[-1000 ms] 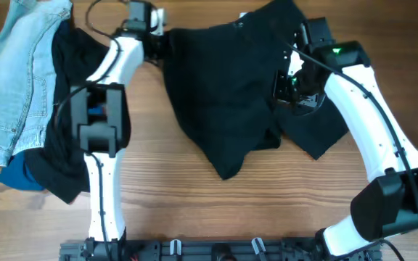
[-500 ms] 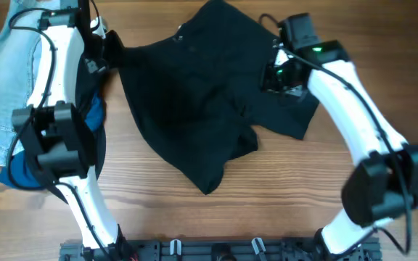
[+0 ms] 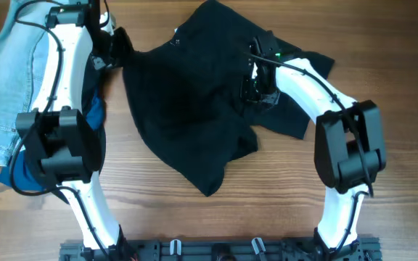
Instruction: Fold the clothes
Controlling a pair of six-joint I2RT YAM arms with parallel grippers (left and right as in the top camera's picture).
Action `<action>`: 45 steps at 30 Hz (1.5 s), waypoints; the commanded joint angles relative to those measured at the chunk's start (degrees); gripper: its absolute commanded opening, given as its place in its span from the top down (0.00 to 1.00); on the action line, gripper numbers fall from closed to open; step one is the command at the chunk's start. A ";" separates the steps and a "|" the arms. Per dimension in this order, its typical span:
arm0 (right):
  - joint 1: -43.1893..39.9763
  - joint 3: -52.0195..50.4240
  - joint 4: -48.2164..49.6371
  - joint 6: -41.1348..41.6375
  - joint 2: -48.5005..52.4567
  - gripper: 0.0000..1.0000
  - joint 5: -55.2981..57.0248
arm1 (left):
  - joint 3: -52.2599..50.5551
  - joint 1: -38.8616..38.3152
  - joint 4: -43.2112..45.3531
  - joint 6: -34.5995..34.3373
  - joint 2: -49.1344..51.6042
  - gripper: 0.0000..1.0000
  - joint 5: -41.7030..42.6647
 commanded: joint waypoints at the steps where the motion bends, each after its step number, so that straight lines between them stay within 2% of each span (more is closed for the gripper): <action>1: 0.04 0.07 -0.50 -1.53 1.84 0.84 -0.66 | 0.11 1.11 1.57 -0.22 -2.78 0.27 -0.28; 3: 0.04 0.02 -0.55 -1.49 2.58 0.83 -0.68 | 0.13 1.88 2.25 -0.24 -3.32 0.05 -0.26; 4: 0.04 0.02 -0.42 -1.49 3.10 0.83 -0.68 | 0.13 2.36 2.38 -0.22 -3.89 0.00 -0.28; 13: -0.59 0.02 0.70 -0.98 8.61 0.76 0.11 | 0.13 5.75 3.74 -0.22 -13.73 0.00 -0.28; 19: -5.42 0.02 3.21 -1.84 11.47 0.75 3.85 | 0.13 5.73 3.87 -0.24 -20.20 0.00 -0.28; 27: -13.16 0.02 15.34 -10.27 11.54 0.71 7.21 | 0.11 4.59 3.85 -0.22 -22.05 0.00 -0.33; 34: -16.06 2.34 22.45 -19.37 11.54 0.58 9.73 | 0.11 4.20 4.33 -0.22 -22.05 0.00 -0.33; 38: -16.11 10.14 15.45 -20.96 11.47 0.50 5.73 | 0.11 4.20 4.28 -0.20 -22.05 0.00 -0.33; 39: -16.11 14.43 10.60 -20.87 11.32 0.46 3.43 | 0.11 4.20 4.26 -0.20 -22.05 0.00 -0.33; 40: -16.11 21.27 2.82 -20.70 11.08 0.37 0.09 | 0.11 4.20 4.17 0.00 -21.97 0.00 -0.33; 42: -16.13 29.42 -6.86 -18.75 10.64 0.29 -1.90 | 0.11 4.20 4.00 0.68 -21.84 0.00 -0.33; 45: -16.13 39.08 -20.92 -13.53 9.31 0.26 -4.42 | 0.11 3.93 2.56 3.23 -21.35 0.00 -1.22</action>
